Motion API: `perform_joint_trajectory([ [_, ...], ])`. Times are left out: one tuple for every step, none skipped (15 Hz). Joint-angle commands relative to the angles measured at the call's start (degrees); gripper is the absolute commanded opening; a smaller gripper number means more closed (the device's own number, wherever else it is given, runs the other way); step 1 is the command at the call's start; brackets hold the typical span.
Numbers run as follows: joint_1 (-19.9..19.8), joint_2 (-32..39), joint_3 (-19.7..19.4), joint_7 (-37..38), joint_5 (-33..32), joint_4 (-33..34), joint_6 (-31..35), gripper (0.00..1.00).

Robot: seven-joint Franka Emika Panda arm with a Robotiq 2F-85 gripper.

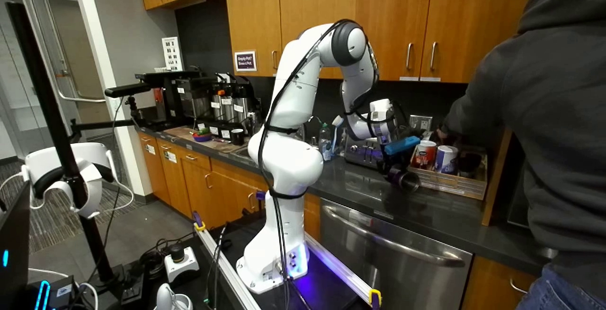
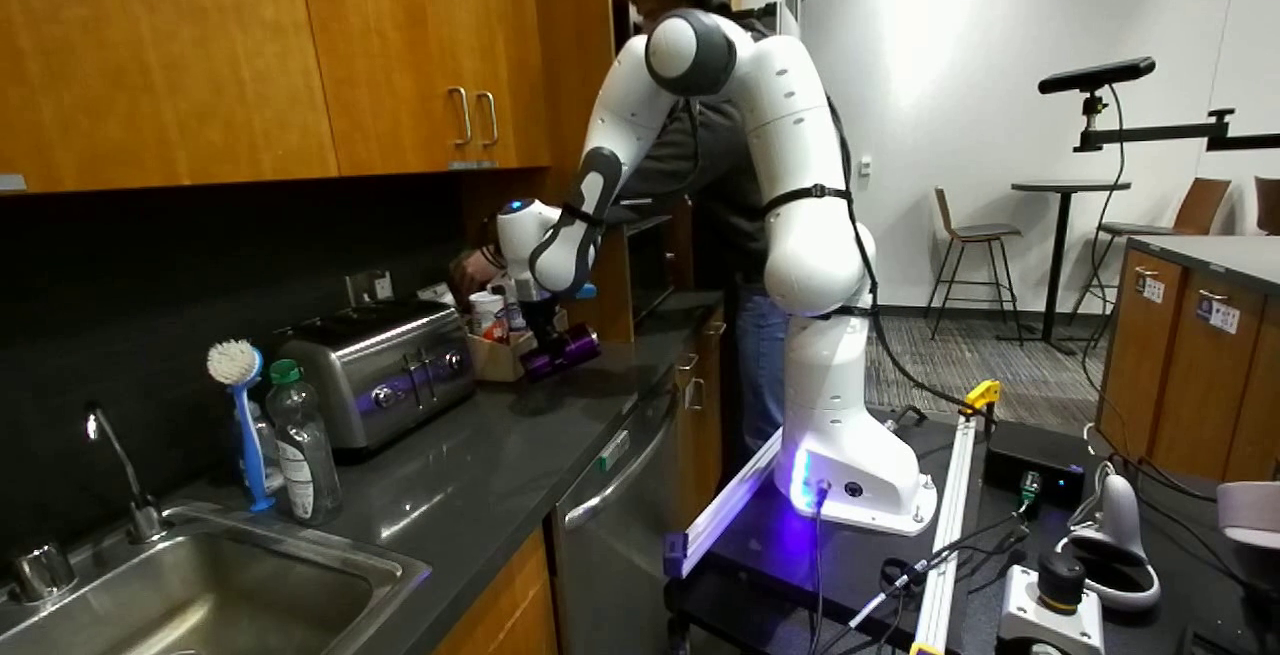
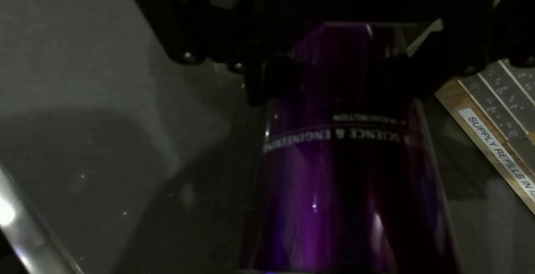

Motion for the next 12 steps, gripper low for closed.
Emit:
perform_joint_trajectory([
  [1.82,-3.56,-1.43,8.40,-9.12,-1.96,-2.76,0.57],
  [1.97,-3.88,-1.37,10.91,-11.82,-1.93,-3.98,0.57],
  [1.79,-4.19,-0.88,12.60,-13.76,-2.07,-5.08,0.57],
  [1.69,-4.36,-0.50,14.11,-15.33,-2.07,-5.99,0.57],
  [1.62,-4.60,-0.14,15.28,-16.52,-2.17,-7.00,0.57],
  [1.56,-4.84,0.16,16.23,-17.57,-2.36,-7.86,0.57],
  [1.54,-4.98,0.43,16.95,-18.34,-2.43,-8.59,0.57],
  [1.51,-5.11,0.71,17.64,-19.01,-2.51,-9.42,0.57],
  [1.54,-5.20,0.89,18.47,-19.91,-2.51,-10.26,0.57],
  [1.52,-5.21,1.13,18.96,-20.54,-2.47,-11.00,0.57],
  [1.50,-5.29,1.37,19.43,-20.99,-2.51,-11.73,0.57],
  [1.52,-5.37,1.54,19.94,-21.69,-2.57,-12.40,0.57],
])
